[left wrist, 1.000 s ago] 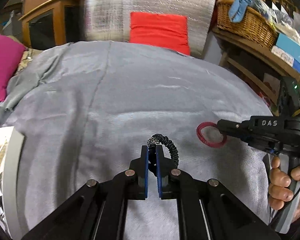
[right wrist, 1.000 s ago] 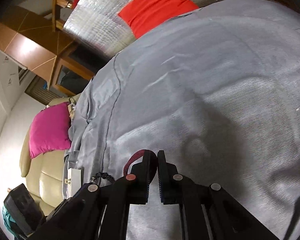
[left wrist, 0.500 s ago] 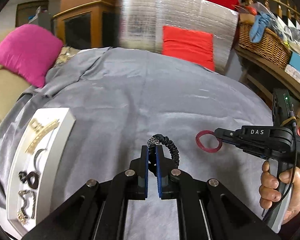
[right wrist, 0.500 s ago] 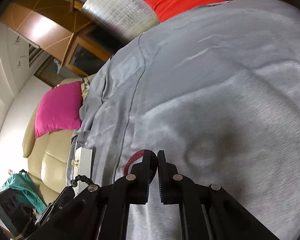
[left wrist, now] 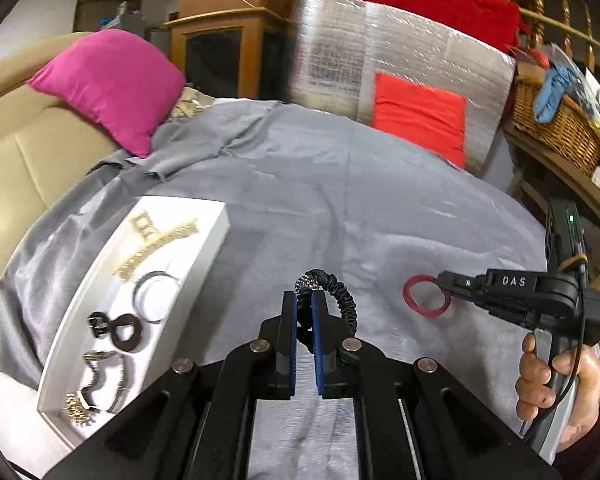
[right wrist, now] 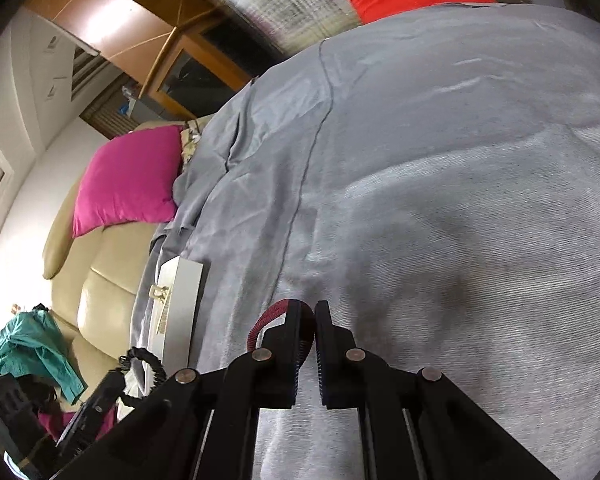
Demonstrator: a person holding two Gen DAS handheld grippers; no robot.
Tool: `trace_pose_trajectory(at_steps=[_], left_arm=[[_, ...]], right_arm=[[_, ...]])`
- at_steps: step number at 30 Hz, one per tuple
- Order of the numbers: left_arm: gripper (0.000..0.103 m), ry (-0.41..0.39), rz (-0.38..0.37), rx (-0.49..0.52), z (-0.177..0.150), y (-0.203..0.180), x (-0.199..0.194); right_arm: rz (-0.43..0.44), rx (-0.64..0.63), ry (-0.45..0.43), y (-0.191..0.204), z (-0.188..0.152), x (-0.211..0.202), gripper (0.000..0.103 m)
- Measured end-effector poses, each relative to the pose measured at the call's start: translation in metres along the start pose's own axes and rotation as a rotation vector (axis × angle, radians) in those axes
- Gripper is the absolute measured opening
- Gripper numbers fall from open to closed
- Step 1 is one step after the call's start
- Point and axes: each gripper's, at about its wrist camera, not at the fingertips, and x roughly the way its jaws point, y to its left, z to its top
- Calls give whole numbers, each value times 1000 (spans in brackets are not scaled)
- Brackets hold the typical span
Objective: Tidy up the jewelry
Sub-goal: 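Carry the red ring and black scrunchie over the white box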
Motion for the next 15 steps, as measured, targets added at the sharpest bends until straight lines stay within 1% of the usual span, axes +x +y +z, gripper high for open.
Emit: trace_pose_trajectory(at_steps=[2,5,7,8,12,15], left_arm=[[7,-16,23,-14,-2,11,-9],[7,-44,85,-31,-6,35,-27],[7,-54,132,-52,-9,55,-38],[7,-55,147,-66,-12,65,-43],[7,-24,213,-125,-28,110,-57],[7,4,239,-158,-43,133,-59]], right_arm=[[1,-14,7,8,-3,3,8],[17,-61,19,31,-11,6,8],[28,-117,26,52,-18,9,8],[44,-161,32,70,-23,10,8],[116,-277,49,126,-41,20,8],[147,-338,75,163,-52,37,8]])
